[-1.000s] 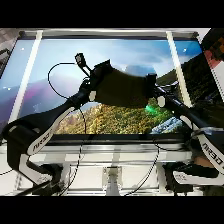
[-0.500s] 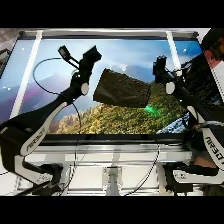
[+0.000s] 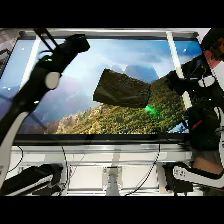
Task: Fold the clothes and pants, and hang the long-sleeved shirts on hangers.
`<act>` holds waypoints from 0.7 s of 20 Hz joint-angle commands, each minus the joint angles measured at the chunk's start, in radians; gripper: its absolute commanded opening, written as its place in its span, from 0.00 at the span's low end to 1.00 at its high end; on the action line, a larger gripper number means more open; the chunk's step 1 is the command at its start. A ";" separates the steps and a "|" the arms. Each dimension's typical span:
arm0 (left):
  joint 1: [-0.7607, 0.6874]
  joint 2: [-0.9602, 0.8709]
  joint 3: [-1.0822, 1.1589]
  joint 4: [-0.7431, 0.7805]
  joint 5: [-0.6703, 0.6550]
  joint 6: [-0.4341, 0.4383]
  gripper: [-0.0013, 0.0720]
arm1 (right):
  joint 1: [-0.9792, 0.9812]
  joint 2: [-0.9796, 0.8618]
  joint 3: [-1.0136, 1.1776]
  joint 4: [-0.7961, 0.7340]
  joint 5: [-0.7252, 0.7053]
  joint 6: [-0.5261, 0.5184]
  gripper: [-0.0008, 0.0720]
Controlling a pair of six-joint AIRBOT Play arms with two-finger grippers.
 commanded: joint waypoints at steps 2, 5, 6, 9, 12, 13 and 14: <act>0.001 0.167 0.001 0.016 -0.186 0.067 0.66 | -0.097 -0.153 0.001 0.282 0.357 -0.359 0.59; 0.001 0.205 0.001 0.017 -0.189 0.067 0.66 | -0.053 -0.203 0.001 0.137 0.253 -0.186 0.97; 0.001 0.208 0.001 0.016 -0.197 0.067 0.66 | -0.038 -0.214 0.001 0.106 0.244 -0.145 0.97; 0.001 0.210 0.001 0.016 -0.258 0.067 0.66 | -0.027 -0.249 0.003 0.102 0.233 -0.068 0.97; 0.001 0.210 0.001 0.016 -0.288 0.067 0.66 | -0.027 -0.296 0.004 0.150 0.239 -0.003 0.97; 0.001 0.210 0.001 0.016 -0.287 0.067 0.66 | -0.027 -0.316 0.004 0.189 0.247 -0.003 0.97; 0.001 0.210 0.001 0.016 -0.287 0.067 0.66 | -0.027 -0.332 0.004 0.224 0.251 -0.003 0.97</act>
